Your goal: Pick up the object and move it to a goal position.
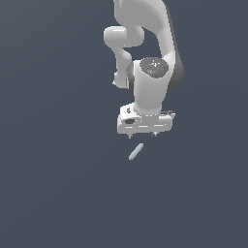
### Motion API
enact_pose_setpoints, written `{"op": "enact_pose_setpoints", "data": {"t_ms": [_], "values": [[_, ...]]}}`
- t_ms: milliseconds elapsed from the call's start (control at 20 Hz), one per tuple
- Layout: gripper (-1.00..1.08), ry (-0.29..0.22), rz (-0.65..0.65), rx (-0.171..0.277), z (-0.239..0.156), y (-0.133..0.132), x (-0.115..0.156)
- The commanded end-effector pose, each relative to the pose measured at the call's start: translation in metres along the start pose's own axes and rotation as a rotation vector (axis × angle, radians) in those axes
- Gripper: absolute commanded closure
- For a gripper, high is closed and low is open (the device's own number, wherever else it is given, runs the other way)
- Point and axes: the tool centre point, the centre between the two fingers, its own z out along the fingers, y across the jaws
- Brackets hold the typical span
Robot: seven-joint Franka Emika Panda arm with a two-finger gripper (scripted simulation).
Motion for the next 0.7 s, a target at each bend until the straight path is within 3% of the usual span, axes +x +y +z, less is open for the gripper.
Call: {"op": "enact_pose_setpoints", "data": {"t_ms": [0, 650], "values": [[-0.92, -0.002, 0.033, 0.001, 0.005, 0.0, 0.0], [-0.92, -0.014, 0.348, 0.0, 0.052, 0.004, -0.002]]}}
